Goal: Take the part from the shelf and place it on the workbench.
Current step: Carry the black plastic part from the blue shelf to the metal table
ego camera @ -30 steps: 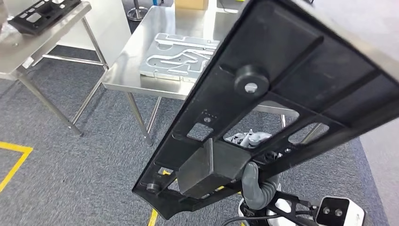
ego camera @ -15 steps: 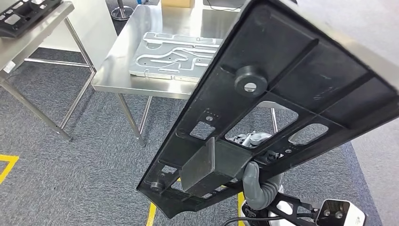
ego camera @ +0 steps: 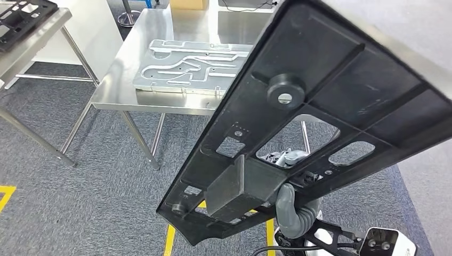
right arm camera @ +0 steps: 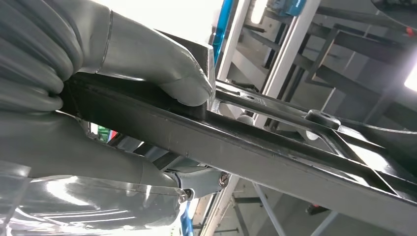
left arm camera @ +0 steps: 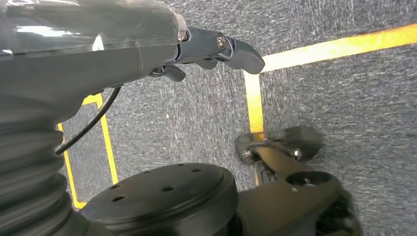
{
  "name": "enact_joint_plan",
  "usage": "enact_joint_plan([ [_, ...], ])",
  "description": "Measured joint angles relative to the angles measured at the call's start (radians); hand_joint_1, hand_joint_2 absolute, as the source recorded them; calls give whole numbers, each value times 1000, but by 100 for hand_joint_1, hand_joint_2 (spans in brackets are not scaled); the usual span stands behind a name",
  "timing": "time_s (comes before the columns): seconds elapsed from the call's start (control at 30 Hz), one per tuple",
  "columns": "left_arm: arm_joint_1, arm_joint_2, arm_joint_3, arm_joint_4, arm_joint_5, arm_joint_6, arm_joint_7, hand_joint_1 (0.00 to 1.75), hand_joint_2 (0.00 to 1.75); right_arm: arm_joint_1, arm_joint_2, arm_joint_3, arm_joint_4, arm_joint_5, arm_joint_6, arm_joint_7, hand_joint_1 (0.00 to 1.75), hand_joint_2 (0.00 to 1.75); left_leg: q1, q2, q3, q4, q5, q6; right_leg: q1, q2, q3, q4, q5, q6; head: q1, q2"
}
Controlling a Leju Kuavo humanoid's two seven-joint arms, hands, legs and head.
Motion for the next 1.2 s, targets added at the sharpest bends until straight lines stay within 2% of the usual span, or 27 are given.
enact_joint_plan([
  [0.03,1,0,0,0,0,0,0,0,175,0,0,0,0,0,0,0,175,175,-1,-1,8,-23,3,5,2,1,-3,4,-1,5,0,0],
  [0.13,2,0,0,0,0,0,0,0,175,0,0,0,-1,0,0,0,175,175,-2,-3,9,-31,5,25,1,1,-7,7,-1,19,0,0],
  [0.17,1,0,0,0,0,0,0,0,175,0,0,0,-1,0,0,0,175,175,-1,-3,10,-34,7,31,0,-1,-11,18,-10,25,0,0],
  [0.23,0,1,0,0,-3,2,3,0,175,0,0,0,-2,0,1,0,175,175,2,-1,12,-38,11,40,-3,-4,-45,93,-56,34,2,0],
  [0.3,0,1,0,0,-5,4,9,0,175,-1,0,0,-2,4,2,1,175,175,1,1,11,-39,10,43,-6,-6,-108,222,-114,41,4,0],
  [0.33,1,1,0,0,-4,4,13,0,175,-1,0,0,-1,9,1,3,175,175,1,1,11,-38,10,43,-7,-7,-131,268,-125,43,4,0],
  [0.37,1,1,0,0,-2,3,15,0,175,-2,0,1,-1,13,-1,6,175,175,1,1,11,-38,9,44,-7,-7,-139,281,-118,43,4,0],
  [0.4,1,1,0,0,0,3,17,0,175,-5,0,2,-1,17,-2,9,175,175,1,1,13,-38,8,43,-8,-7,-127,255,-93,42,4,0],
  [0.47,0,0,0,0,2,3,17,0,175,-16,0,4,-1,20,-3,16,175,175,1,0,18,-38,4,39,-7,-8,-63,125,-26,35,3,0],
  [0.5,0,-1,0,0,3,3,17,0,175,-23,0,4,-1,19,-3,19,175,175,0,0,20,-39,2,35,-4,-9,-32,63,-7,30,4,0],
  [0.53,0,-1,0,0,3,3,16,0,175,-28,0,5,0,18,-3,20,175,175,-1,0,21,-40,0,30,-1,-9,-13,21,2,25,4,0],
  [0.6,-1,-2,0,0,4,3,15,0,175,-32,0,6,1,16,-5,20,175,175,-3,0,22,-44,-1,19,5,-9,-5,1,-4,15,3,0],
  [0.7,-1,-2,0,0,4,3,16,0,175,-38,2,13,2,15,-9,21,175,175,-2,0,20,-28,-16,3,0,-7,3,-9,-2,0,2,0],
  [0.77,-1,-2,0,0,5,2,16,0,175,-43,3,20,2,15,-11,22,175,175,-1,-1,-23,62,-60,-1,-2,-9,13,-15,-4,-11,0,0],
  [0.83,-4,-2,1,0,8,0,15,0,175,-45,4,23,3,15,-15,23,175,175,-2,-1,-94,192,-109,-3,1,-11,18,-14,-9,-18,-1,0],
  [0.87,-6,-2,1,0,10,0,16,0,175,-45,4,24,4,15,-18,24,175,175,-2,-1,-118,232,-113,-4,3,-11,21,-14,-12,-21,-1,0],
  [0.9,-7,-2,1,0,11,-1,17,0,175,-45,4,26,6,14,-20,24,175,175,-3,-1,-124,235,-97,-3,5,-10,25,-13,-15,-22,-1,0],
  [0.93,-8,-2,1,0,12,-1,18,0,175,-45,4,28,8,14,-22,24,175,175,-3,-1,-112,201,-63,-1,6,-8,30,-12,-19,-22,-1,0],
  [1.0,-6,-2,1,0,12,0,22,0,175,-45,4,31,10,13,-22,24,175,175,-4,-2,-59,75,13,7,9,-3,40,-9,-29,-18,0,0],
  [1.03,-4,-2,1,0,13,0,23,0,175,-46,4,31,10,12,-22,24,175,175,-6,-2,-37,22,31,11,11,-1,41,-5,-33,-15,-1,0],
  [1.07,-3,-2,1,0,13,0,25,0,175,-46,3,32,10,10,-22,24,175,175,-8,-2,-24,-10,37,15,12,-1,39,-3,-35,-10,0,0],
  [1.13,-2,-2,1,0,13,1,26,0,175,-48,3,32,10,5,-22,23,175,175,-10,-4,-21,-28,30,23,13,-1,33,-1,-38,-1,0,0],
  [1.2,-2,-4,1,0,12,0,27,0,175,-49,3,32,10,1,-22,22,175,175,-5,-6,-15,-37,31,33,12,-3,32,9,-47,10,1,0],
])
